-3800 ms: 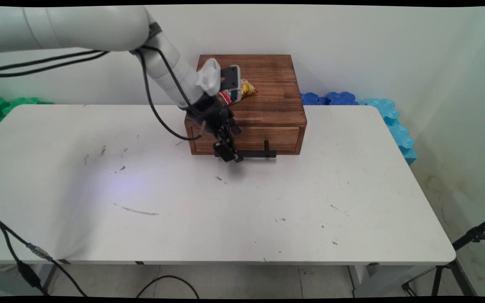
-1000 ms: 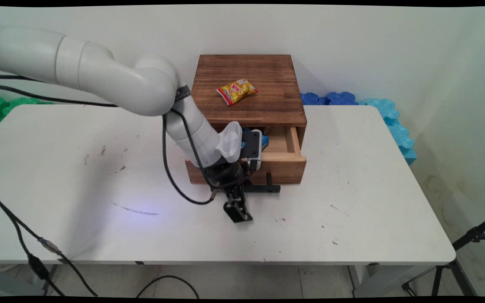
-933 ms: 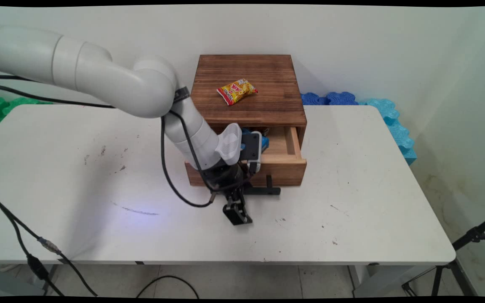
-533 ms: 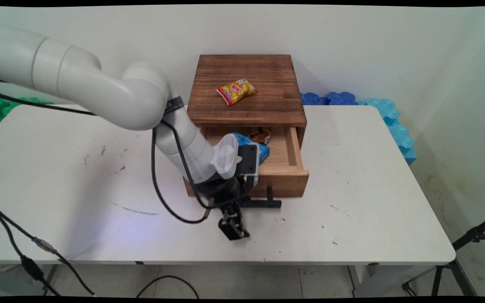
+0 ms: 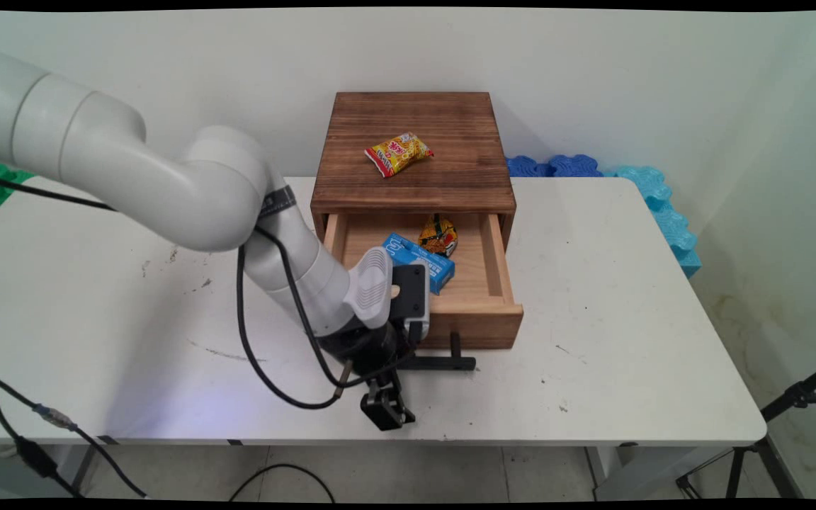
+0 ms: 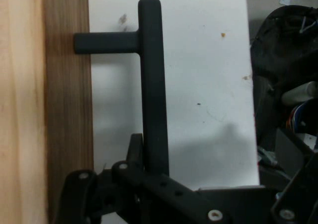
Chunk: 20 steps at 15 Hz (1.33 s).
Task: Open the drawer
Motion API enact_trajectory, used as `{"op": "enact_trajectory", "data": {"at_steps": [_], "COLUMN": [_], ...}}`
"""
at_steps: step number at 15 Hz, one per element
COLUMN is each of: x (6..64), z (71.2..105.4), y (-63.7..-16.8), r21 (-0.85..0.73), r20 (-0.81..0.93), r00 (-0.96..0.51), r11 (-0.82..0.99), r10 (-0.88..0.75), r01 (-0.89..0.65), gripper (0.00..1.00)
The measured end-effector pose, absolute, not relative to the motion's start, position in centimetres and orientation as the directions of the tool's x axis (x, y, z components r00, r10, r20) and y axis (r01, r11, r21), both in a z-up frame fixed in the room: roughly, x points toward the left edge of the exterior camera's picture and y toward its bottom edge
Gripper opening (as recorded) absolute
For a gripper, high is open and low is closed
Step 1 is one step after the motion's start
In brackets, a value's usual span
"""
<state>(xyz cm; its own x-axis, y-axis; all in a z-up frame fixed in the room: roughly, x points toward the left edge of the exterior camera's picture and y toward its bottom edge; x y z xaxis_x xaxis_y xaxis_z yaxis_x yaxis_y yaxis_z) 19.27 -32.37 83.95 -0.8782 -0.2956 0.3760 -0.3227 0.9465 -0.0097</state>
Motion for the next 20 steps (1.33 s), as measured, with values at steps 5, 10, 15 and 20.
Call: {"op": "enact_trajectory", "data": {"at_steps": [5,10,15,20], "x": [18.9,18.5,18.4,18.6], "z": [84.0,84.1,84.1,84.2], "y": [-30.6,-28.7,-27.2,-25.9], "r21": [-0.002,0.011,0.024,0.03], "r20": [0.384,0.396,0.406,0.412], "r00": [-0.871,-0.868,-0.868,-0.87], "r11": [0.944,0.947,0.953,0.958], "r10": [-0.305,-0.298,-0.286,-0.272], "r01": [-0.331,-0.32,-0.303,-0.285], "gripper": [1.0,1.0,1.0,1.0]}}
